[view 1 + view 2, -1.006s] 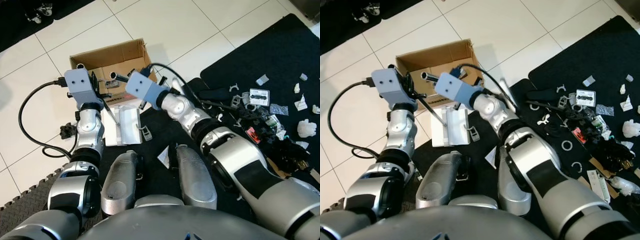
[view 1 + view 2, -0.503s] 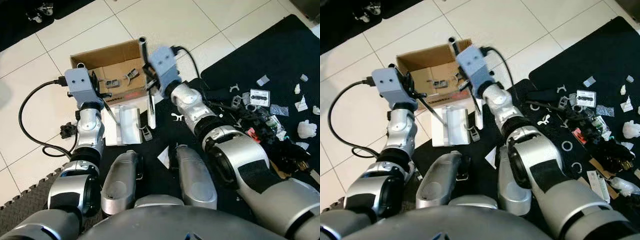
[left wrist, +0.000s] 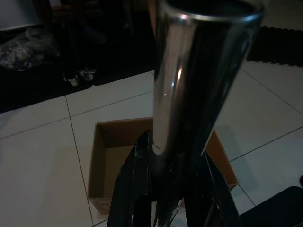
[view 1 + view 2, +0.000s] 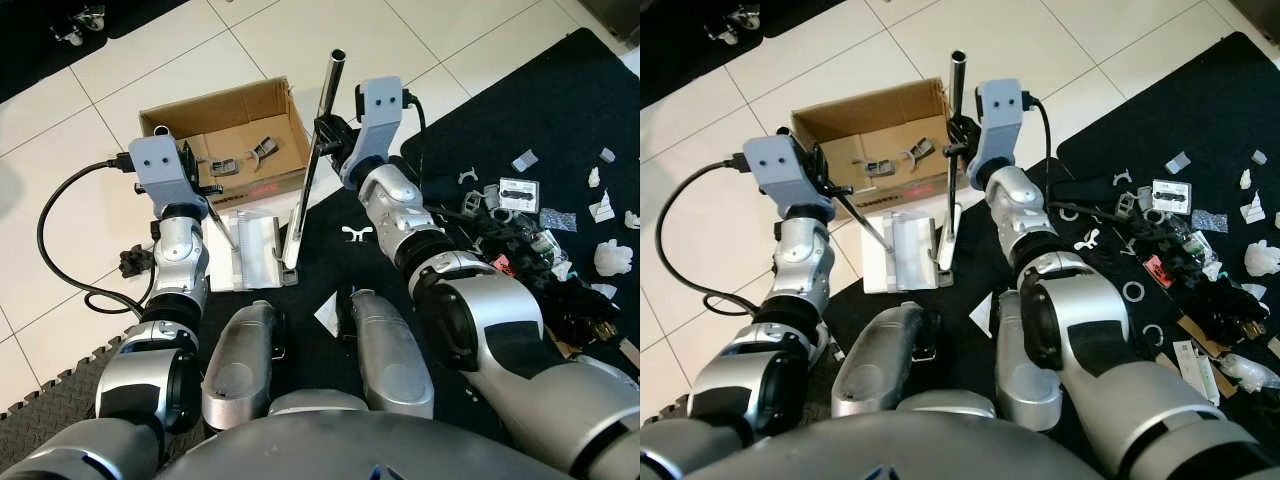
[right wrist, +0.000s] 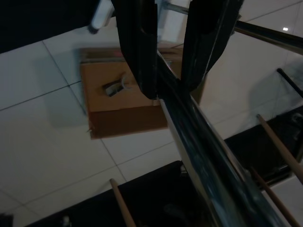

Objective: Sweep floor

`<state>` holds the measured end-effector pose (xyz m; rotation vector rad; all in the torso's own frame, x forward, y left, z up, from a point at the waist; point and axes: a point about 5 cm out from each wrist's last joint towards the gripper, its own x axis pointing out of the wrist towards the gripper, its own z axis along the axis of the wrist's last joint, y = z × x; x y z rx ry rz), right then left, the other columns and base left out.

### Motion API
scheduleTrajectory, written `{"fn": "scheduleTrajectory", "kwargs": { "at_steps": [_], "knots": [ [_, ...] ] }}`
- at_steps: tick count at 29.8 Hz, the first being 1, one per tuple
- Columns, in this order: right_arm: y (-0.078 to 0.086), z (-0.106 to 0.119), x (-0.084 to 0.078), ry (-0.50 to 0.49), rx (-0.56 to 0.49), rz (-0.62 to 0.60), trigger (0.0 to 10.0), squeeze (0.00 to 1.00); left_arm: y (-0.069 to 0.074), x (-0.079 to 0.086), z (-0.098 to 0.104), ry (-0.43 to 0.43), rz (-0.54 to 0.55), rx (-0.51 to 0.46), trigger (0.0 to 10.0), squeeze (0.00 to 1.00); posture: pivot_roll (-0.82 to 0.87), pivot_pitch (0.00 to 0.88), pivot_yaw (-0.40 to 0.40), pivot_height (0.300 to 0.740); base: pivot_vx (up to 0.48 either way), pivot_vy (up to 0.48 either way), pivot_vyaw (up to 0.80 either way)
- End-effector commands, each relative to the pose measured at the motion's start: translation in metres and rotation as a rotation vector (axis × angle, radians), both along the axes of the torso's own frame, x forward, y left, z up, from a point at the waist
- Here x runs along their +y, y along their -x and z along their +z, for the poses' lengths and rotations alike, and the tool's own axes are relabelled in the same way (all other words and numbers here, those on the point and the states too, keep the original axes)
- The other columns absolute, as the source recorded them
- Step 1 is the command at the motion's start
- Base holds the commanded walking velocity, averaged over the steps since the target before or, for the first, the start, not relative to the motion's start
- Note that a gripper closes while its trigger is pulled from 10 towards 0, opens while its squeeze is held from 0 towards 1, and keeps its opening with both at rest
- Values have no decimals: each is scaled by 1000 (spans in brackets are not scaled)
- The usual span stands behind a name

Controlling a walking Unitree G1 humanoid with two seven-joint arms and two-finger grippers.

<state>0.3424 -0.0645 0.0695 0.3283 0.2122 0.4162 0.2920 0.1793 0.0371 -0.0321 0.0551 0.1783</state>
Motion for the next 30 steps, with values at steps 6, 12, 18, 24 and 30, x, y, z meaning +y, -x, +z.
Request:
{"fn": "scheduleTrajectory", "kwargs": {
  "at_steps": [6, 12, 18, 24, 30],
  "knots": [
    [1, 35, 61, -387, -25, 142, 10000, 0, 11, -5, -18, 26, -10, 85, 10000, 0, 69, 153, -18, 740, 0, 0, 0],
    [6, 40, 64, -432, -87, 250, 10000, 0, 11, -5, -18, 26, -10, 85, 10000, 0, 65, 157, -16, 740, 0, 0, 0],
    [11, 39, 61, -391, -142, 365, 10000, 0, 10, -6, -18, 27, -14, 88, 10000, 0, 58, 156, -13, 740, 0, 0, 0],
    [11, 46, 62, -345, -202, 436, 10000, 0, 8, -8, -17, 27, -22, 86, 10000, 0, 58, 153, -9, 740, 0, 0, 0],
    [14, 50, 70, -200, -266, 501, 10000, 0, 8, -7, -17, 25, -21, 87, 10000, 0, 59, 153, -8, 740, 0, 0, 0]
  ]
}}
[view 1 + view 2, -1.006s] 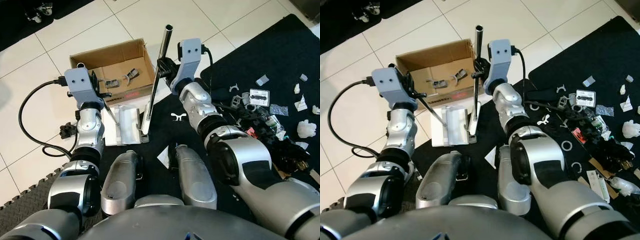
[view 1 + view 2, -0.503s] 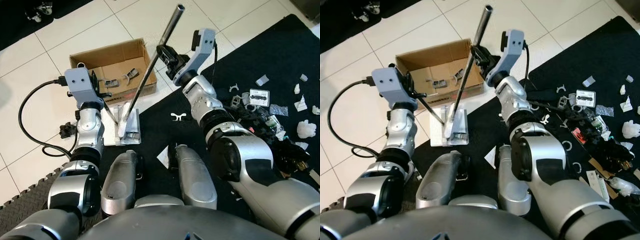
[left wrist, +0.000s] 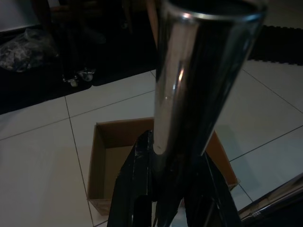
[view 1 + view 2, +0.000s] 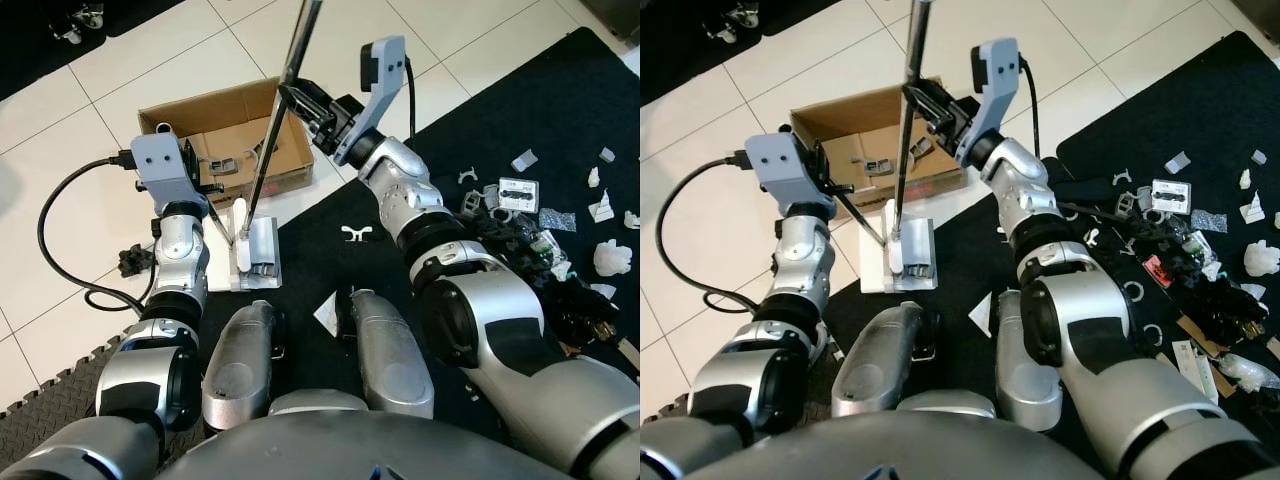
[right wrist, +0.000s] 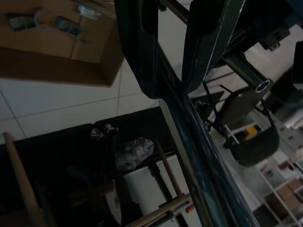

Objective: Sweep floor

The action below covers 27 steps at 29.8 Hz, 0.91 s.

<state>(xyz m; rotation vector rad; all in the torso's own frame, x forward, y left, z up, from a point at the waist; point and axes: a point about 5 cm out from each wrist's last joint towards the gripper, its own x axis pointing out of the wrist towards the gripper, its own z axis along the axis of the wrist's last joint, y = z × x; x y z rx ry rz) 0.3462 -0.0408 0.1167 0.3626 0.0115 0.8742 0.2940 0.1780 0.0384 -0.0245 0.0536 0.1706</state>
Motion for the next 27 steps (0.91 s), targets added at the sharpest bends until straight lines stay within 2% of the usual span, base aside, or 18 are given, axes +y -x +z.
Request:
{"fn": "scheduleTrajectory", "kwargs": {
  "at_steps": [1, 2, 3, 6, 13, 18, 22, 23, 27],
  "knots": [
    [20, 0, 48, 19, -47, 109, 10000, 0, 11, -5, -18, 31, -12, 88, 10000, 0, 64, 153, -9, 740, 0, 0, 0],
    [21, -2, 50, 72, -69, 119, 10000, 0, 11, -5, -18, 31, -12, 89, 10000, 0, 64, 153, -9, 740, 0, 0, 0],
    [24, -7, 51, 180, -117, 128, 10000, 0, 11, -5, -18, 31, -11, 89, 10000, 0, 66, 153, -11, 740, 0, 0, 0],
    [25, -12, 50, 274, -160, 121, 10000, 0, 11, -6, -18, 32, -9, 87, 10000, 0, 66, 152, -13, 740, 0, 0, 0],
    [19, -5, 42, 273, -185, 64, 10000, 0, 11, -6, -18, 34, -7, 87, 10000, 0, 59, 153, -12, 740, 0, 0, 0],
    [8, 6, 26, 285, -257, -39, 10000, 0, 7, -7, -13, 18, -20, 68, 10000, 0, 56, 154, -9, 740, 0, 0, 0],
    [6, 8, 23, 290, -269, -59, 10000, 0, 6, -7, -13, 16, -20, 65, 10000, 0, 55, 153, -8, 740, 0, 0, 0],
    [3, 11, 16, 278, -283, -106, 10000, 0, 4, -6, -10, 12, -16, 60, 10000, 0, 54, 150, -7, 740, 0, 0, 0],
    [-1, 15, 8, 236, -283, -156, 10000, 0, 2, -2, -9, 8, -7, 67, 10000, 0, 56, 143, -6, 740, 0, 0, 0]
  ]
}}
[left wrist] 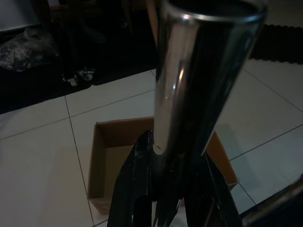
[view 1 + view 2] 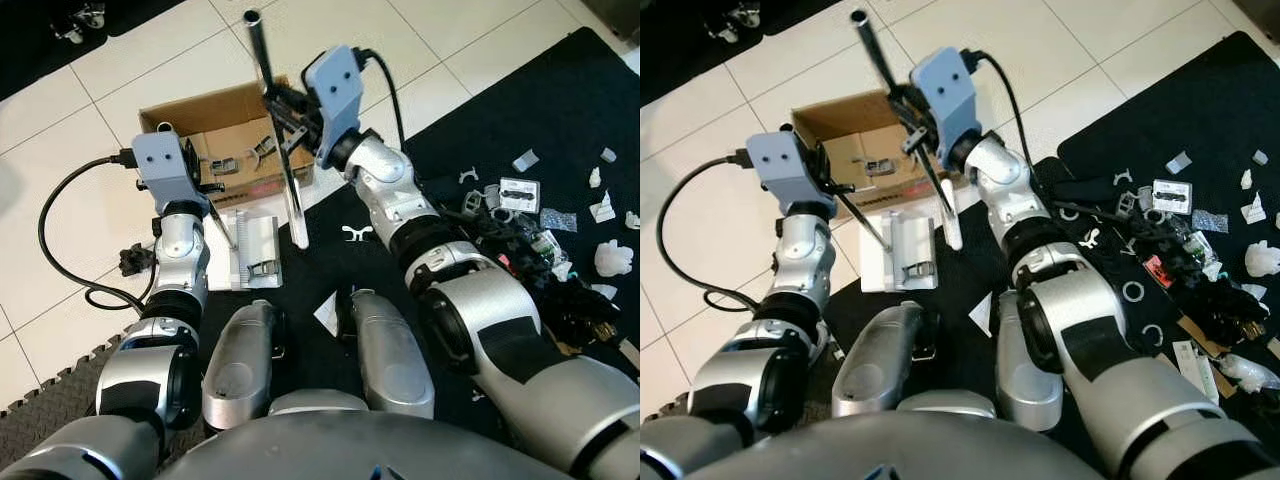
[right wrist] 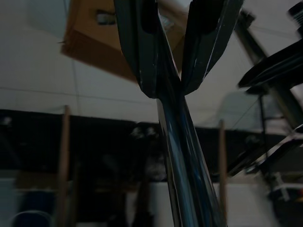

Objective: Sweep floor

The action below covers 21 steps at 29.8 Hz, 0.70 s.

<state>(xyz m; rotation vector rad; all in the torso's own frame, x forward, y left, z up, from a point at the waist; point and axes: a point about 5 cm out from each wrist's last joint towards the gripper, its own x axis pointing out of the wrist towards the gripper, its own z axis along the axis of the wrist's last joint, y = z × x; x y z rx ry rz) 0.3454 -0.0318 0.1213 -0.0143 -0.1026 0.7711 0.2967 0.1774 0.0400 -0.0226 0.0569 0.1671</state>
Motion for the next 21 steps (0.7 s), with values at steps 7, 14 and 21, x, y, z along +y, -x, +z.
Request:
{"fn": "scheduleTrajectory", "kwargs": {
  "at_steps": [7, 14, 21],
  "knots": [
    [-3, 12, -9, -84, -57, -39, 10000, 0, -1, 2, -2, -81, -33, 51, 10000, 0, 56, 137, -4, 740, 0, 0, 0],
    [-3, 5, -18, -94, -33, -83, 10000, 0, -11, 2, 13, -151, -51, 0, 10000, 0, 50, 127, 1, 740, 0, 0, 0],
    [1, -10, -33, -52, -8, -152, 10000, 0, -14, 2, 17, -180, -43, -10, 10000, 0, 46, 124, 4, 740, 0, 0, 0]
  ]
}}
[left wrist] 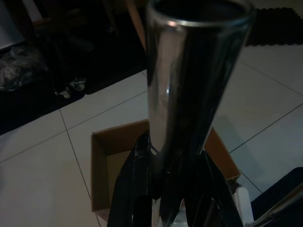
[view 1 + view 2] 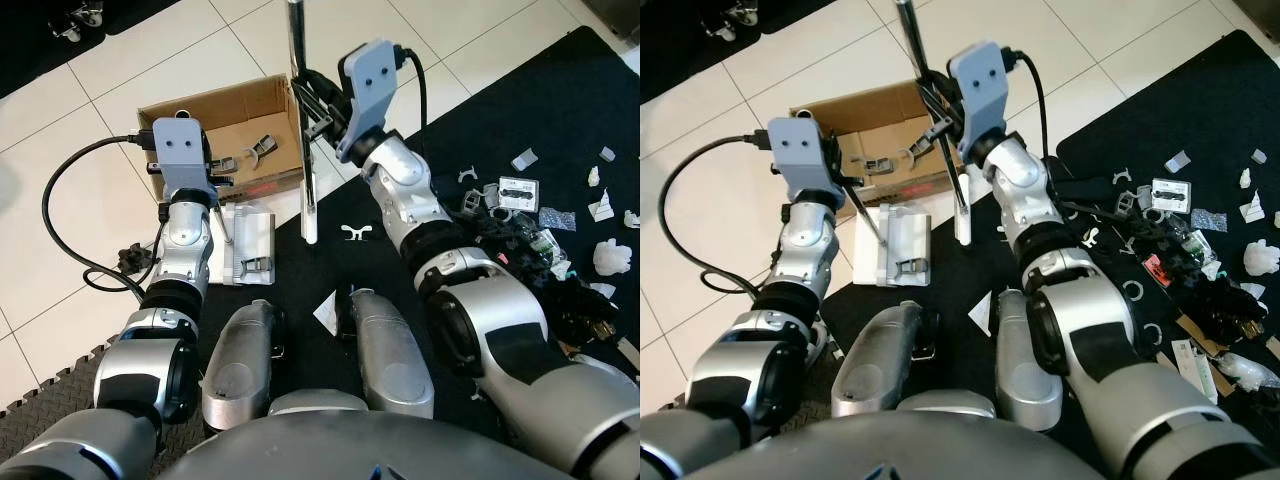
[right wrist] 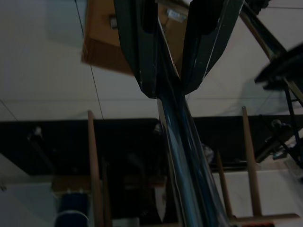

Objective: Sweep floor

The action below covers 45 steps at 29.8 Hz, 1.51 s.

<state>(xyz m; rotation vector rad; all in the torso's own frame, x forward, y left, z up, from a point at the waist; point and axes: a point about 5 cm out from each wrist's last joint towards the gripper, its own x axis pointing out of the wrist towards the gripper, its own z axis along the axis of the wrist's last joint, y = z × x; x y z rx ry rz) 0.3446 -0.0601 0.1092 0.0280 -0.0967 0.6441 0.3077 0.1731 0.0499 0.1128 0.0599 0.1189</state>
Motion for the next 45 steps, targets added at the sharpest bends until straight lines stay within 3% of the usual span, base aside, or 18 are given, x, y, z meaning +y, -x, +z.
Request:
{"fn": "scheduleTrajectory", "kwargs": {
  "at_steps": [1, 4, 8, 20, 26, 29, 33, 39, 42, 44, 45],
  "knots": [
    [0, 2, -4, -7, -29, -28, 10000, 0, -3, 7, 7, -46, 7, -25, 10000, 0, 46, 124, 4, 740, 0, 0, 0],
    [-1, 0, -10, 7, -32, -67, 10000, 0, -3, 7, 6, -48, 10, -21, 10000, 0, 43, 126, 5, 740, 0, 0, 0],
    [3, -19, -24, 114, 16, -129, 10000, 0, 0, 6, 3, -52, 13, -11, 10000, 0, 40, 130, 7, 740, 0, 0, 0],
    [24, -60, -37, 329, 113, -118, 10000, 0, 0, 3, 3, -47, 13, -16, 10000, 0, 41, 125, 3, 740, 0, 0, 0],
    [13, -34, -47, 285, -50, -205, 10000, 0, 0, 3, 3, -48, 8, -15, 10000, 0, 35, 124, 8, 740, 0, 0, 0],
    [7, -17, -49, 331, -178, -218, 10000, 0, -1, 1, 2, -48, 1, -12, 10000, 0, 30, 122, 11, 740, 0, 0, 0],
    [4, -6, -52, 381, -258, -218, 10000, 0, -1, -1, 2, -48, -6, -12, 10000, 0, 31, 121, 11, 740, 0, 0, 0],
    [-2, 1, -68, 540, -338, -248, 10000, 0, -2, -1, 3, -47, -9, -13, 10000, 0, 35, 120, 10, 740, 0, 0, 0],
    [-2, -8, -78, 674, -321, -238, 10000, 0, -1, 0, 2, -49, -7, -12, 10000, 0, 37, 120, 11, 740, 0, 0, 0],
    [-1, -11, -80, 697, -306, -228, 10000, 0, -1, 0, 2, -50, -7, -12, 10000, 0, 37, 120, 11, 740, 0, 0, 0],
    [0, -18, -84, 771, -287, -195, 10000, 0, -1, 0, 2, -51, -8, -12, 10000, 0, 36, 119, 11, 740, 0, 0, 0]
  ]
}}
